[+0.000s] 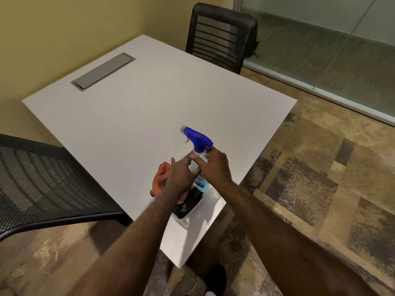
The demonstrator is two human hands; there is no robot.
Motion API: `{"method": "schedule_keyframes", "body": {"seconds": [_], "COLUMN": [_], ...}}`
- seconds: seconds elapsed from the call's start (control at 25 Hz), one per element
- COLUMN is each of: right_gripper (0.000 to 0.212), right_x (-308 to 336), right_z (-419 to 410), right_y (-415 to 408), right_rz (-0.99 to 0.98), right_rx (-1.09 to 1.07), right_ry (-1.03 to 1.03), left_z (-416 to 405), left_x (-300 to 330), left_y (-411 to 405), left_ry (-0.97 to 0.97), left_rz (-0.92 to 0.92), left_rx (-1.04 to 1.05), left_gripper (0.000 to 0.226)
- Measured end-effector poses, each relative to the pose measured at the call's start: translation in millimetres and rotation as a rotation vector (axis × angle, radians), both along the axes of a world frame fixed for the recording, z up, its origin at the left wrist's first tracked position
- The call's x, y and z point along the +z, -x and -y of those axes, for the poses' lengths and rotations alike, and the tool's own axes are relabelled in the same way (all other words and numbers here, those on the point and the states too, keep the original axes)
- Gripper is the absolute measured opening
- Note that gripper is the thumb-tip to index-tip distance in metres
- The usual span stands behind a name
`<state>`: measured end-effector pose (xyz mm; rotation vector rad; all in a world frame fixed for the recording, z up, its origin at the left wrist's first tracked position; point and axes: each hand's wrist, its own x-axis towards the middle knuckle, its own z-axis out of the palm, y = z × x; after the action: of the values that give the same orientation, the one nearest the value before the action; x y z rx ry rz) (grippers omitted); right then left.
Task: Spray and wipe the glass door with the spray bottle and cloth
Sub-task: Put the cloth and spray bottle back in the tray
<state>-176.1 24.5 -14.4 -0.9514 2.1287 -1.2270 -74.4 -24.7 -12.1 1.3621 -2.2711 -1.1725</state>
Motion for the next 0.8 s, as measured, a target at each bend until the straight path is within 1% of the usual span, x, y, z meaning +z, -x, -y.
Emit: {"method": "schedule_keyframes", "body": {"seconds": [0.2, 0.36, 0.56, 0.72, 0.8], "right_gripper": [0.035, 0.038, 0.043, 0.042, 0.045], "right_x": [1.5, -1.0, -4.1, -5.4, -3.5], "right_z": [0.2, -5.3, -7.1, -9.6, -15.0], "right_y": [7.7, 9.3, 6.1, 2.5, 0.3], "right_rz": [0.020, 0.016, 0.016, 0.025, 0.044], "right_rx": [0.008, -0.007, -0.019, 0.005, 0.023], "right_ry": [0.003, 0.013, 0.007, 0.004, 0.016], "left_z": [1.4, 0.3, -2.4, -0.2, -3.1], "left_x": [-0.2, -3.2, -8.4, -8.0, -3.0], "left_y": [6.7, 10.2, 8.4, 5.3, 2.8], "left_ry": [-0.017, -0.007, 0.015, 0.029, 0.020], "left_rz": [-0.001, 0.013, 0.010, 0.079, 0.057], "left_rx": [-0.015, -0.049, -0.035, -0.078, -0.116], "left_gripper": [0.042, 0.039, 0.037, 0.044, 0.046]}}
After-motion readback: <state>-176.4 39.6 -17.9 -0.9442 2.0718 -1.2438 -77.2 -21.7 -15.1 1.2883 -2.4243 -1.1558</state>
